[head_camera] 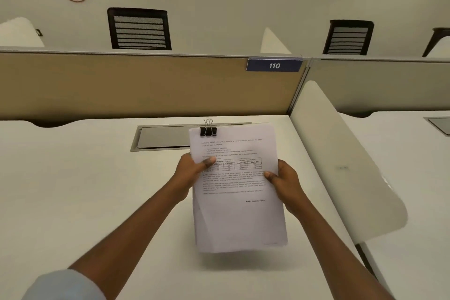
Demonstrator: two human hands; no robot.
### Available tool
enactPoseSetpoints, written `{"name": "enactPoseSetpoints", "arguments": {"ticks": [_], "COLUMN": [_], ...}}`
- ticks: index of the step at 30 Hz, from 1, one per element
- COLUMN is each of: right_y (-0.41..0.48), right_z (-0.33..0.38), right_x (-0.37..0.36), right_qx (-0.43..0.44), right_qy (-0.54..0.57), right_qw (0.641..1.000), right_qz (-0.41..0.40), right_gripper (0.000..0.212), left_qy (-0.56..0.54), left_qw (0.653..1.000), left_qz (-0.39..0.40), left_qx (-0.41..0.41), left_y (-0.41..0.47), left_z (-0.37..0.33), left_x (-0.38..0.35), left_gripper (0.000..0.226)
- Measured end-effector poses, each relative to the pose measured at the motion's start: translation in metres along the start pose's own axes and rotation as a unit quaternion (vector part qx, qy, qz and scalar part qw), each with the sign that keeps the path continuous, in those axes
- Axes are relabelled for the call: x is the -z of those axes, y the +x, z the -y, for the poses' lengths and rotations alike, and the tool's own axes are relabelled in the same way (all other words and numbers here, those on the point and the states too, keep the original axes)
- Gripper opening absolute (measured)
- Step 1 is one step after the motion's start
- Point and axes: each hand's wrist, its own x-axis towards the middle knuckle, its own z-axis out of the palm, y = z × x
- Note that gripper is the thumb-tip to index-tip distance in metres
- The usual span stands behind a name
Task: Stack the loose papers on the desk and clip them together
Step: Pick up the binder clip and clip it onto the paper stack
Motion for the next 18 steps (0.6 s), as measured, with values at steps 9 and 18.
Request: {"name": "enactPoseSetpoints", "arguments": {"ticks": [9,18], "right_y": [0.042,0.09], "right_z": [-0.076,-0.126], "right_x": [0.044,0.084], "right_qx": [-0.102,-0.166], "right_qy": [-0.009,-0.116], "right_qw": [0.995,0.979], "right_qz": [-0.005,-0.032], "right_gripper": [0.012,0.013], "left_qy": [0.175,0.26], "left_qw": [0.978,0.956], "left_qz": [0.004,0.048], "left_qx": [0.11,0.13], "left_y": [0.055,0.098], "left_z": [0.078,0.103], "left_x": [-0.066,-0.121], "left_gripper": [0.023,0.003]}}
